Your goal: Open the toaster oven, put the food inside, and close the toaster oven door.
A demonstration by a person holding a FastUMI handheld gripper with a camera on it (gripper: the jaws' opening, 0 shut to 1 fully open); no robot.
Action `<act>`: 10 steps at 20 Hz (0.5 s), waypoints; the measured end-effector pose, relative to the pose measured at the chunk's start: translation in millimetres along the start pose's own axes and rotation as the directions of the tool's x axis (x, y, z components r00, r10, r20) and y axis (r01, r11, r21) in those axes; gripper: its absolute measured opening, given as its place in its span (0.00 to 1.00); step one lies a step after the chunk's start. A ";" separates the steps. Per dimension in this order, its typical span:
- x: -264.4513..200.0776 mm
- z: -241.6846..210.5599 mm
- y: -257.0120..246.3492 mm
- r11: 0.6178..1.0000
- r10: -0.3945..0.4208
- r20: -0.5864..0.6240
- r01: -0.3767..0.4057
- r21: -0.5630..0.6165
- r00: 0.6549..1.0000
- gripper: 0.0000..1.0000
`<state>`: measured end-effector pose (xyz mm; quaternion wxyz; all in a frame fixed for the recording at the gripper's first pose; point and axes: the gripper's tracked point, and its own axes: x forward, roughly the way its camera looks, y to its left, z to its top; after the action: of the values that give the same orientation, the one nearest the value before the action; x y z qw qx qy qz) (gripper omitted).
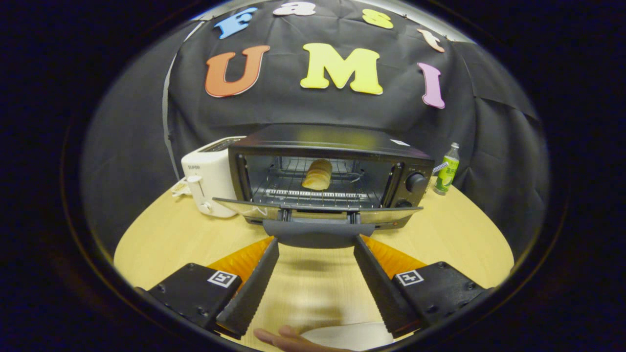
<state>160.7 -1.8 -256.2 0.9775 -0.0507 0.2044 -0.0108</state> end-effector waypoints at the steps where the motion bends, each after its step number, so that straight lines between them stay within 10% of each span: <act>1: -1.5 4.3 0.1 1.000 0.001 -0.001 -0.001 0.005 1.000 1.00; 10: -1.5 2.1 2.1 0.998 0.036 -0.022 -0.035 0.043 0.999 1.00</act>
<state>160.2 0.5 -253.9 0.9760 -0.0260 0.2160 0.0015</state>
